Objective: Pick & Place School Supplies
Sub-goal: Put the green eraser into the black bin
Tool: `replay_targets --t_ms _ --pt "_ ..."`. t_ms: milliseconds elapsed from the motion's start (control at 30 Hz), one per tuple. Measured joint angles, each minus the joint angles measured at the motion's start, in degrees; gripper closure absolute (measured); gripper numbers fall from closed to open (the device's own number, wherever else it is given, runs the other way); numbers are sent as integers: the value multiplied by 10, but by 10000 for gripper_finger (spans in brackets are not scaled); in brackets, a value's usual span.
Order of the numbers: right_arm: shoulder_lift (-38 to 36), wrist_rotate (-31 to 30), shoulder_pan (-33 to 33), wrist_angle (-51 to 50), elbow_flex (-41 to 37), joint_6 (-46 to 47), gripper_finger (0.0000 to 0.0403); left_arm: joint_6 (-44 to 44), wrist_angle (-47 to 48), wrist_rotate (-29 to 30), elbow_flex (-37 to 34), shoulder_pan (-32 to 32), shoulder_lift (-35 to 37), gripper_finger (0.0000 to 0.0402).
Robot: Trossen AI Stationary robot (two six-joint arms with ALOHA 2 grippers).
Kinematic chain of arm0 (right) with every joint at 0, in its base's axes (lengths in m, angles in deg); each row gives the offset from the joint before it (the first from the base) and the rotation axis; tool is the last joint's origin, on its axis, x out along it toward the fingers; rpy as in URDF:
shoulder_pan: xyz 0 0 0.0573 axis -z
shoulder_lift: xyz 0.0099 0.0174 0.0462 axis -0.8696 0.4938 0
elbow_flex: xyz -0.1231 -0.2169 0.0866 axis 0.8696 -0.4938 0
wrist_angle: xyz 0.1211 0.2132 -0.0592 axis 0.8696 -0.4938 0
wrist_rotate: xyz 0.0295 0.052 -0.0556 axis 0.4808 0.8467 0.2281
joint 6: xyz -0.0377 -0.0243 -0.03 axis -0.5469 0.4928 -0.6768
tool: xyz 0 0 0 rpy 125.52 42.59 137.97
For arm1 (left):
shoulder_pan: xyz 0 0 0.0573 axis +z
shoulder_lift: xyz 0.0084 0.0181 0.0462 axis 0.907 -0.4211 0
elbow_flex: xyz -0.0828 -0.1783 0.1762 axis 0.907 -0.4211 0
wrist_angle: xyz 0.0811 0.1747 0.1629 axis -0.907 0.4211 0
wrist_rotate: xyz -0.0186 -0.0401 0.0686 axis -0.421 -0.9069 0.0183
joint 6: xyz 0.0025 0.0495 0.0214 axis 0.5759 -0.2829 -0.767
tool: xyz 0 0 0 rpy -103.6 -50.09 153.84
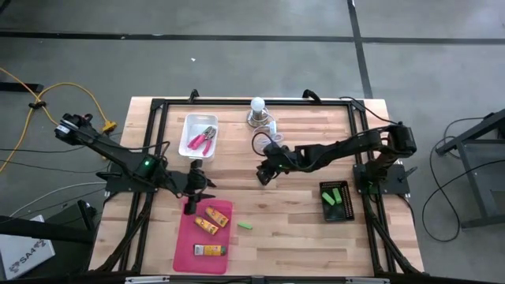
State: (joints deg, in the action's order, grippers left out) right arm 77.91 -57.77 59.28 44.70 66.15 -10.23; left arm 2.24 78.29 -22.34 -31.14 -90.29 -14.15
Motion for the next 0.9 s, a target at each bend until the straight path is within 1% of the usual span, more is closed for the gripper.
replay_targets --t_ms 200,367,533,600,767,833,900 --pt "0 -33 -8 -24 0 114 275 4 0 0 -24 0 21 240" --pt "2 -38 -29 -10 0 152 275 2 -2 0 -25 -2 19 240" --pt "7 -41 -42 60 2 133 275 2 -1 0 -25 -3 19 240" --pt "7 -40 -41 63 12 116 275 2 -1 0 -25 -3 19 240" --pt "7 -20 -33 40 65 76 275 2 -2 0 -25 -3 19 240" --pt "15 -17 -30 4 93 74 275 1 -2 0 -25 -3 19 240" --pt "19 -16 -29 -54 120 75 275 1 -2 0 -25 -3 19 240"
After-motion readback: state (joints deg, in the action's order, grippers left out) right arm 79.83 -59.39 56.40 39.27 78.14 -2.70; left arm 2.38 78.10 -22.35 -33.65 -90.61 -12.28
